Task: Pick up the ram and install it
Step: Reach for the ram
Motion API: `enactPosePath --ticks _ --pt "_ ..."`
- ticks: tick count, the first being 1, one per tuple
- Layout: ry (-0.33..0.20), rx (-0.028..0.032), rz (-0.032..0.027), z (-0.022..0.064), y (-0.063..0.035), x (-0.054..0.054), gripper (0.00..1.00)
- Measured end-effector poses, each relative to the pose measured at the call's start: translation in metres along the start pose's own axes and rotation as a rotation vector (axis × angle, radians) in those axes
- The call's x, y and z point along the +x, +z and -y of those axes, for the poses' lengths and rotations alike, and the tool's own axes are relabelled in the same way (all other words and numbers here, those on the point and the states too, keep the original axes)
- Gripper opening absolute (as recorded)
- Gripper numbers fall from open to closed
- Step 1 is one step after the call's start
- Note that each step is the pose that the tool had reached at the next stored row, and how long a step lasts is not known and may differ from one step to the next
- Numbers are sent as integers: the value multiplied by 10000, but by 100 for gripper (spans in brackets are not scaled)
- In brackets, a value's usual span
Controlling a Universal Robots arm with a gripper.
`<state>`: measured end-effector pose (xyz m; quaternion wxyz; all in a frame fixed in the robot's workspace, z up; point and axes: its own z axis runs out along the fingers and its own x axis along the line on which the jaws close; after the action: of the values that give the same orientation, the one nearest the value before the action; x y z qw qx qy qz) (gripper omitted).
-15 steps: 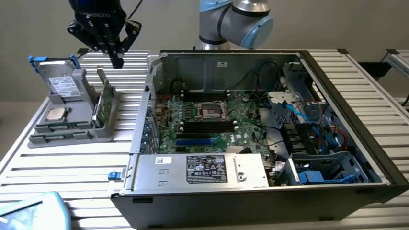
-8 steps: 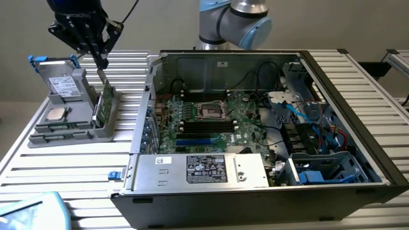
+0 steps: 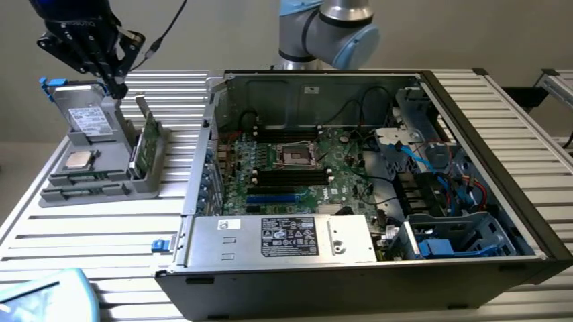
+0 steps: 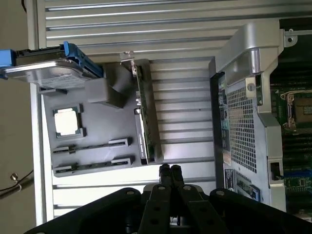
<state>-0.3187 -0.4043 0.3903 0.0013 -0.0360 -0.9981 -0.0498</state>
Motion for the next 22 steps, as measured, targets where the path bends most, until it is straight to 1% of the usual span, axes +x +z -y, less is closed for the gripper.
enactPosePath --ticks 7,10,11,13,18,22 --pt "2 1 -18 37 17 317 11" --pt "6 3 -48 53 20 444 11" --pt "8 5 -69 58 22 482 11" --pt "15 11 -137 66 24 540 11" --pt "41 65 -395 80 30 648 11" --pt "58 87 -572 97 43 738 11"
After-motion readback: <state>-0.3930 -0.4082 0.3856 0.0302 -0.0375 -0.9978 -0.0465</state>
